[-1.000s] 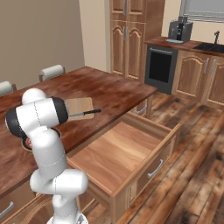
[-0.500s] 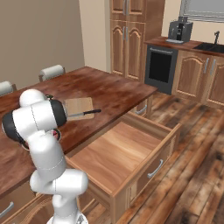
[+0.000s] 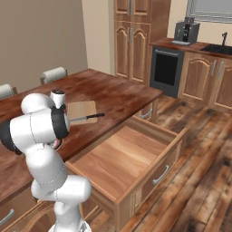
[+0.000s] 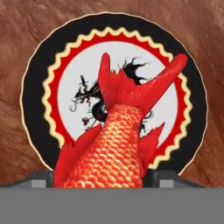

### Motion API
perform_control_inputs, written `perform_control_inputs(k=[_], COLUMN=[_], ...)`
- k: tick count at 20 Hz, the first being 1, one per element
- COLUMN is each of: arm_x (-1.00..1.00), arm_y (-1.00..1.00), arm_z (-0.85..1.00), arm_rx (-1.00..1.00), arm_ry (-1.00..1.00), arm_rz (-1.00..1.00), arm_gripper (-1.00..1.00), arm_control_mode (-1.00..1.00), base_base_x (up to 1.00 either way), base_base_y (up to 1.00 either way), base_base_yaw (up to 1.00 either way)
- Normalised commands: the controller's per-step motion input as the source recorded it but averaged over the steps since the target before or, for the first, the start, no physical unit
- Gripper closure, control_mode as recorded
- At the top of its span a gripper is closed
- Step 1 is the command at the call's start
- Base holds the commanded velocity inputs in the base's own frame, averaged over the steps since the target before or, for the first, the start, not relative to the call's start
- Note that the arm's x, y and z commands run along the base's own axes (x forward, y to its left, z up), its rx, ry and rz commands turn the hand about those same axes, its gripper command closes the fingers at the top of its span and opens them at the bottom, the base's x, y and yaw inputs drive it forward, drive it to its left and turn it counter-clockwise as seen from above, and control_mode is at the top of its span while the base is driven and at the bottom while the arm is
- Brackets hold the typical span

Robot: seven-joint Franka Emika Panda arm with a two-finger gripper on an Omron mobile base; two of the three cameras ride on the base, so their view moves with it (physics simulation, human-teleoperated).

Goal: Pick up the knife from the drawer and place it on the cutting board. Then place the meat from the plate to the cutting board.

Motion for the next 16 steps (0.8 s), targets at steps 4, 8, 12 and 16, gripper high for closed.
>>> perform_control_inputs(k=[4,8,12,16], arm_x=[0.78,0.84,0.8,0.71], arm_y=[-0.28,-0.19,-0.14,-0.03], arm_z=[0.26,0.18,0.11,0.0], arm_rx=[0.02,0.02,0.01,0.0], arm_ry=[0.0,0.03,0.05,0.02], arm_rz=[-0.03,0.0,0.0,0.0], arm_gripper=[1.0,1.0,1.0,1.0], arm_control_mode=[-1.0,-1.0,-1.0,-1.0], base_base_x=[0.0,0.0,0.0,0.0], base_base_y=[0.0,0.0,0.0,0.0], base_base_yaw=[0.0,0.0,0.0,0.0])
